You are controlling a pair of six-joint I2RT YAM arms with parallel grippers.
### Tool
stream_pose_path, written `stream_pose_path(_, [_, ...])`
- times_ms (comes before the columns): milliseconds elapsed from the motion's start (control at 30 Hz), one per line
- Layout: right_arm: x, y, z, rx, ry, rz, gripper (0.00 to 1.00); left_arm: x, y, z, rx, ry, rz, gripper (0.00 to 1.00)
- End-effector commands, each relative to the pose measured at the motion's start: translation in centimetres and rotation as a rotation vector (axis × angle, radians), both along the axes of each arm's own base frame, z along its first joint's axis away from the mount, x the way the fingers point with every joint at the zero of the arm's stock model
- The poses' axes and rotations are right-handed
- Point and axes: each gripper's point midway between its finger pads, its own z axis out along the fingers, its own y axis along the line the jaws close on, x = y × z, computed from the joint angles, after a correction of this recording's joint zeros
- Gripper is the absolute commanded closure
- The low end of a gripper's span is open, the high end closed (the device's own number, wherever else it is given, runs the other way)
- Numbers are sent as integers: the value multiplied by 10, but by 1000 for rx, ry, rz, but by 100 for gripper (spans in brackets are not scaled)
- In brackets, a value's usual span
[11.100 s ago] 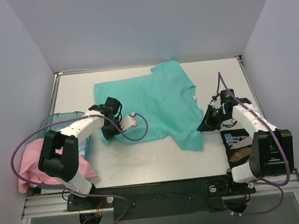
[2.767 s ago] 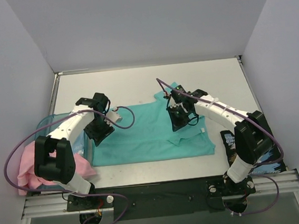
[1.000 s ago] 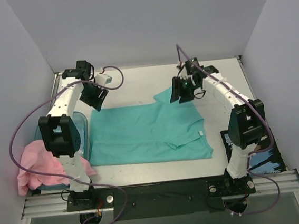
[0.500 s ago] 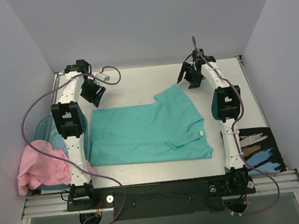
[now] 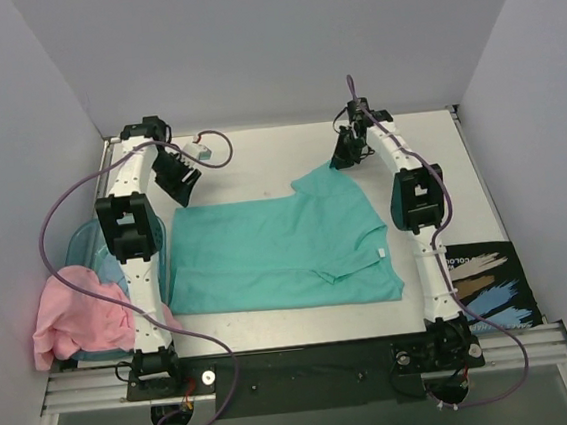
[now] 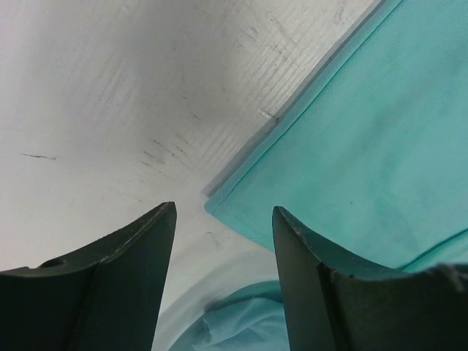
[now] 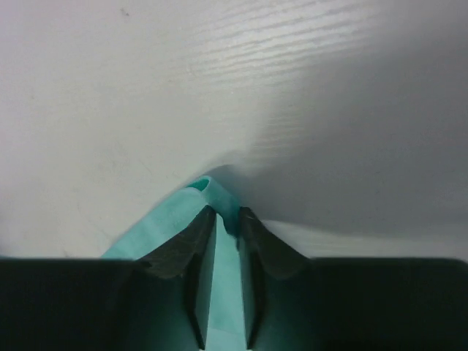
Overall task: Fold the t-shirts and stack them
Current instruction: Fold the flattened tshirt in 1/3 of the way, then grap the side of the flattened tshirt furthest away from the robot with both arms
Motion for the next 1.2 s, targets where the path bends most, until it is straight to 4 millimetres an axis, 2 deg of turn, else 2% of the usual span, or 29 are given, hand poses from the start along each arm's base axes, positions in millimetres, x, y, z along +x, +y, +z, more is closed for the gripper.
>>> stream_pose_path(0, [-12, -7, -22, -66, 67, -15, 97, 2, -6, 9, -38, -26, -72, 35])
stream_pose_path(33, [-10, -8, -16, -66, 48, -12, 100, 3, -7, 9, -41, -32, -83, 35])
stream_pose_path(167, [-8, 0, 11, -5, -7, 34, 100, 5, -6, 2, -25, -29, -158, 35])
stream_pose_path(200, [-11, 4, 13, 20, -4, 44, 100, 1, -5, -4, -11, -6, -194, 35])
stream_pose_path(233, [-10, 6, 27, 35, -29, 50, 100, 0, -5, -13, -2, 15, -218, 35])
stream_pose_path(367, [-19, 8, 42, 46, -48, 70, 100, -22, -4, -23, 13, 131, -278, 38])
stream_pose_path(467, [-23, 9, 53, 55, -63, 85, 100, -23, -3, -35, 67, 150, -265, 39])
stream_pose_path(533, [-24, 11, 62, 72, -76, 97, 100, -28, -9, -38, 55, 169, -288, 43])
stream_pose_path(667, [-24, 9, 77, 78, -103, 100, 100, -32, -18, -26, 11, 163, -294, 44])
stream_pose_path(733, [-23, 7, 81, 73, -114, 101, 100, -20, -19, -12, 5, 94, -269, 43])
stream_pose_path(867, [-24, 8, 81, 74, -114, 107, 100, 12, -30, 30, -57, -91, -178, 41])
stream_pose_path(900, [-26, 8, 79, 71, -108, 108, 100, 14, -33, 44, -103, -125, -169, 40])
stream_pose_path(967, [-28, 6, 76, 66, -99, 107, 100, 7, -37, 52, -136, -127, -193, 36])
stream_pose_path(1067, [-29, 6, 77, 64, -101, 111, 100, -12, -33, 40, -119, -54, -239, 34])
stream_pose_path(1167, [-29, 6, 75, 66, -97, 112, 100, -28, -16, 17, -42, 60, -273, 33])
